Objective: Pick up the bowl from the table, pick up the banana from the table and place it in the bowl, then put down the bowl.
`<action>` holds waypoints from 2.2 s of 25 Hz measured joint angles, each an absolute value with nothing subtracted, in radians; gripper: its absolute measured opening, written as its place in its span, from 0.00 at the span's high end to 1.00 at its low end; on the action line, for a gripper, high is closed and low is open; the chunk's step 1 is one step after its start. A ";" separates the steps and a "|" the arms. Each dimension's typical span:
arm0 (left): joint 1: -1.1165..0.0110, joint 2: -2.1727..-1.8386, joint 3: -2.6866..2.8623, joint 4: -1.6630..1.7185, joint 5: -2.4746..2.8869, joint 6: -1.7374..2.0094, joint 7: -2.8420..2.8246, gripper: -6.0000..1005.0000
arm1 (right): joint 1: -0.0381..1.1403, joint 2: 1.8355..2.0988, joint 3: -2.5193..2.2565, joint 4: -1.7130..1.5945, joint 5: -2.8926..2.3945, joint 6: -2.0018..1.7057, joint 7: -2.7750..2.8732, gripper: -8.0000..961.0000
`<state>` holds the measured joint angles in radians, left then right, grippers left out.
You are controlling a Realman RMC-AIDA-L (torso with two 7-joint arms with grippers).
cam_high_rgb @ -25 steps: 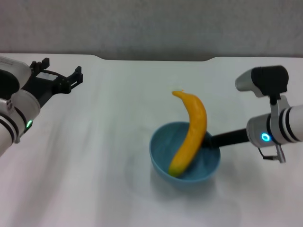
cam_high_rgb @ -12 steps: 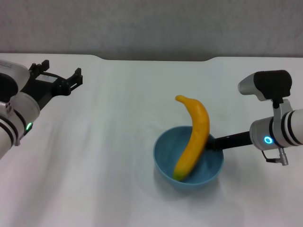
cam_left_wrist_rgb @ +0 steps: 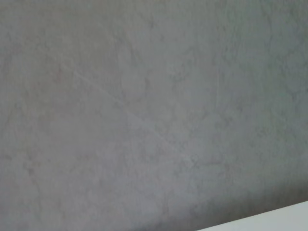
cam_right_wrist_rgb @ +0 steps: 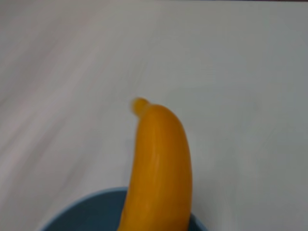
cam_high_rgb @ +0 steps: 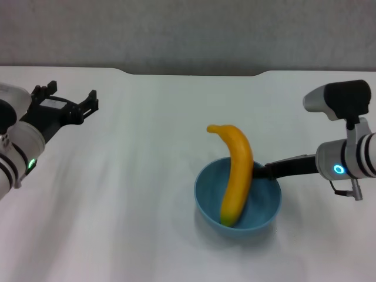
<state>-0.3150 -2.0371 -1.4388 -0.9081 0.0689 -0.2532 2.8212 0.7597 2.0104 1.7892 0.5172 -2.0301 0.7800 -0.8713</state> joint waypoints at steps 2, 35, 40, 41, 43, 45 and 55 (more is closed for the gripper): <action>-0.314 -2.037 -1.439 -0.901 0.069 -0.253 2.821 0.10 | 0.721 2.011 1.780 0.577 -2.028 0.805 -0.871 0.59; -0.270 -2.035 -1.444 -0.736 0.069 -0.503 2.670 0.10 | 0.249 2.012 1.959 0.529 -1.022 1.086 -1.959 0.10; -0.266 -2.037 -1.436 -0.701 0.069 -0.541 2.624 0.10 | 0.253 2.011 1.963 0.402 -0.898 1.158 -2.140 0.10; -0.270 -2.037 -1.434 -0.686 0.069 -0.550 2.609 0.10 | 0.254 2.011 1.964 0.377 -0.870 1.179 -2.178 0.10; -0.277 -2.037 -1.434 -0.665 0.069 -0.566 2.595 0.10 | 0.255 2.013 1.964 0.328 -0.800 1.214 -2.245 0.10; -0.285 -2.037 -1.437 -0.643 0.069 -0.586 2.591 0.10 | 0.256 2.016 1.957 0.261 -0.706 1.238 -2.313 0.10; -0.297 -2.036 -1.465 -0.585 0.069 -0.635 2.600 0.10 | 0.274 2.016 1.964 0.154 -0.601 1.175 -2.417 0.10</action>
<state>-0.2965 -2.0359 -1.4654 -0.5855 0.0690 -0.6346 2.5997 0.2744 2.0158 1.9645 0.1542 -0.6008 1.1750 -2.4170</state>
